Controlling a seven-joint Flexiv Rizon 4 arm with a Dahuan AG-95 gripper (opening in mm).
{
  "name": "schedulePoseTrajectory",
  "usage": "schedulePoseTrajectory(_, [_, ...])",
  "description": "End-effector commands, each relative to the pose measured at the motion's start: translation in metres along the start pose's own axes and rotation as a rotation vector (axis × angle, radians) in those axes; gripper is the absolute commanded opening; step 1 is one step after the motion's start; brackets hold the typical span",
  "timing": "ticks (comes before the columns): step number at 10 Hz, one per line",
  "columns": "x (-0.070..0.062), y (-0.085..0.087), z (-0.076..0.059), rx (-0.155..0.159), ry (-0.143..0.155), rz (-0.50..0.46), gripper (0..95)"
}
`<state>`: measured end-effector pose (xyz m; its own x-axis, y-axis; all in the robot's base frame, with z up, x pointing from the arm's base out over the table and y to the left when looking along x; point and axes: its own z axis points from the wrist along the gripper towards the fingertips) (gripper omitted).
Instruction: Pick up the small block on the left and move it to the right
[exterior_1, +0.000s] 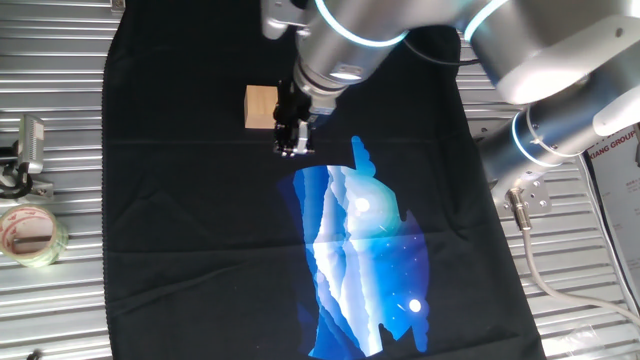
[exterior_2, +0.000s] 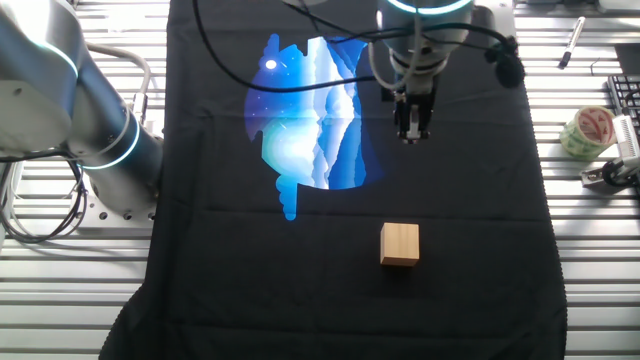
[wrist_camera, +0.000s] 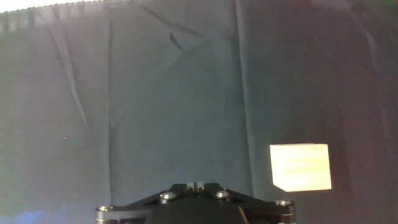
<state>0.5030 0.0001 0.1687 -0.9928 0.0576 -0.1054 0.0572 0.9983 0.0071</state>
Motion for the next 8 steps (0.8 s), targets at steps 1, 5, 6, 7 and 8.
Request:
schedulePoseTrajectory(1, [0.0031, -0.0005, -0.0020, -0.007, -0.025, -0.011, 95.0])
schedulePoseTrajectory(5, [0.0031, -0.0005, -0.0020, -0.013, -0.025, -0.021, 95.0])
schedulePoseTrajectory(6, [0.0031, -0.0005, -0.0020, -0.012, -0.021, -0.016, 95.0])
schedulePoseTrajectory(7, [0.0031, -0.0005, -0.0020, -0.013, -0.021, -0.019, 95.0])
schedulePoseTrajectory(8, [0.0031, -0.0005, -0.0020, -0.013, -0.021, -0.016, 95.0])
